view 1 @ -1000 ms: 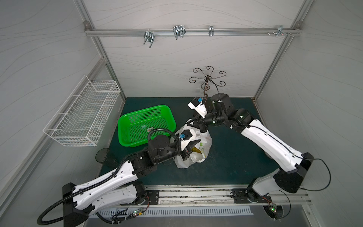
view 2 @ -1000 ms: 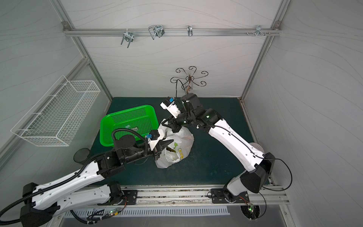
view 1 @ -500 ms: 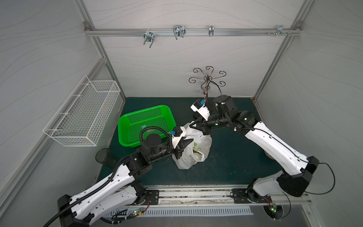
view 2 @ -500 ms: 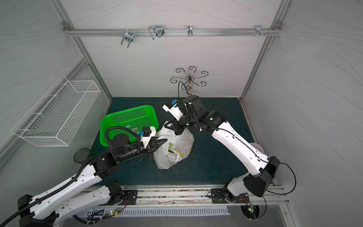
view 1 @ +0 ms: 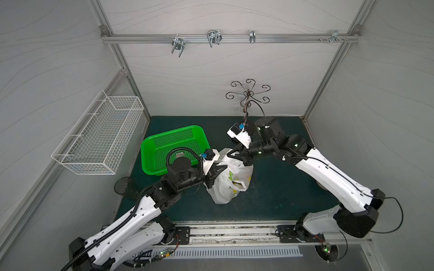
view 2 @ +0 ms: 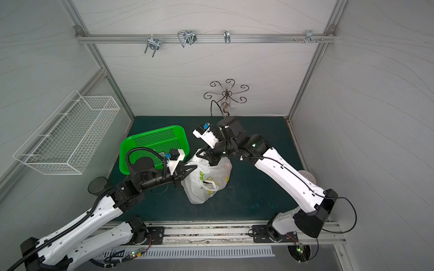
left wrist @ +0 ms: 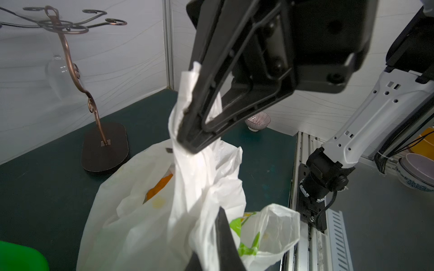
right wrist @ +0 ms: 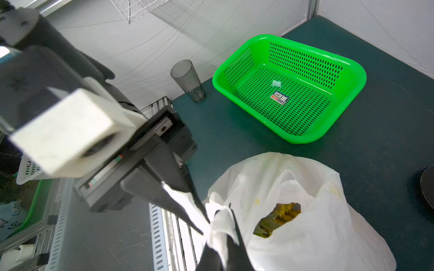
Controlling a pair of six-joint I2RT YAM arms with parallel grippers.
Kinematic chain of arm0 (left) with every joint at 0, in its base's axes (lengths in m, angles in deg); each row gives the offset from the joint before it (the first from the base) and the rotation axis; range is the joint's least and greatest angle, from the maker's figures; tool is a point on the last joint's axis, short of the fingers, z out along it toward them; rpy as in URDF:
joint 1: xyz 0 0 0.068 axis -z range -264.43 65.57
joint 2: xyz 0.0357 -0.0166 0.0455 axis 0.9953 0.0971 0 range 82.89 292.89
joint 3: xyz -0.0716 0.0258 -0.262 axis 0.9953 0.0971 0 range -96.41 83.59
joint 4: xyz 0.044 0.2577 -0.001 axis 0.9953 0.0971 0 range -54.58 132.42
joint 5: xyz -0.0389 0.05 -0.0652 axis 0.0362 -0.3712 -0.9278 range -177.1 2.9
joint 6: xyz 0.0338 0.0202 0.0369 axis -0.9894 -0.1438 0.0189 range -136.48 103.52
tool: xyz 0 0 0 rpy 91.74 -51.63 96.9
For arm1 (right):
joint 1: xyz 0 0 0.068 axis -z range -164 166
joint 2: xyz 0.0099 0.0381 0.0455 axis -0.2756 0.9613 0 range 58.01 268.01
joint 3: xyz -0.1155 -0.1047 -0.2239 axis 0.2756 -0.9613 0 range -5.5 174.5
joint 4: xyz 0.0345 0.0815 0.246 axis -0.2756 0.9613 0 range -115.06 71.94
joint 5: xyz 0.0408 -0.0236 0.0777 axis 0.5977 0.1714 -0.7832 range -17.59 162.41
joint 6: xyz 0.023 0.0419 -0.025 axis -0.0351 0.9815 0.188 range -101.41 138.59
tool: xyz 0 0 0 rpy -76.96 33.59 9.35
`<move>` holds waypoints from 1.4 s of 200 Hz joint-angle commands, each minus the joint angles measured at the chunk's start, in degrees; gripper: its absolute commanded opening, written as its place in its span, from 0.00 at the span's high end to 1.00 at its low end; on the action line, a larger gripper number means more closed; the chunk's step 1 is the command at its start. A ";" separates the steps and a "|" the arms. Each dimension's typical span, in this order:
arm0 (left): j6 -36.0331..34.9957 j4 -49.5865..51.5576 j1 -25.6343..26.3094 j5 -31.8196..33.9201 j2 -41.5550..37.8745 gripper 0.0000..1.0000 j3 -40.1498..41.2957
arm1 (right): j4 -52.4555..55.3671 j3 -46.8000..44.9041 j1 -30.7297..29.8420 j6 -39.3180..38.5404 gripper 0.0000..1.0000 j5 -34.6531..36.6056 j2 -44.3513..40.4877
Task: Place the pineapple into a plastic bag & tie a knot
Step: Cross the plastic bag at the center of the board.
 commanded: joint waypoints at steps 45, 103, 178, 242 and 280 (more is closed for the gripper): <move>1.82 -2.15 -0.76 2.23 2.12 1.00 1.15 | 5.96 -1.82 -5.27 -3.39 1.00 1.35 -6.94; 2.79 -4.51 -0.85 3.33 3.99 1.00 1.16 | 4.49 -12.20 -7.97 -5.13 1.00 1.17 -11.44; 3.64 -4.62 -0.85 4.62 3.71 1.00 1.16 | 4.08 -22.34 -8.14 -7.42 1.00 5.88 -12.60; 4.46 -4.91 -0.87 3.44 4.06 1.00 0.80 | 6.75 -23.32 -7.86 -11.36 1.00 10.51 -14.10; 3.90 -4.12 -0.85 3.18 3.81 1.00 0.85 | 11.20 -20.35 -7.67 -12.90 1.00 12.38 -15.32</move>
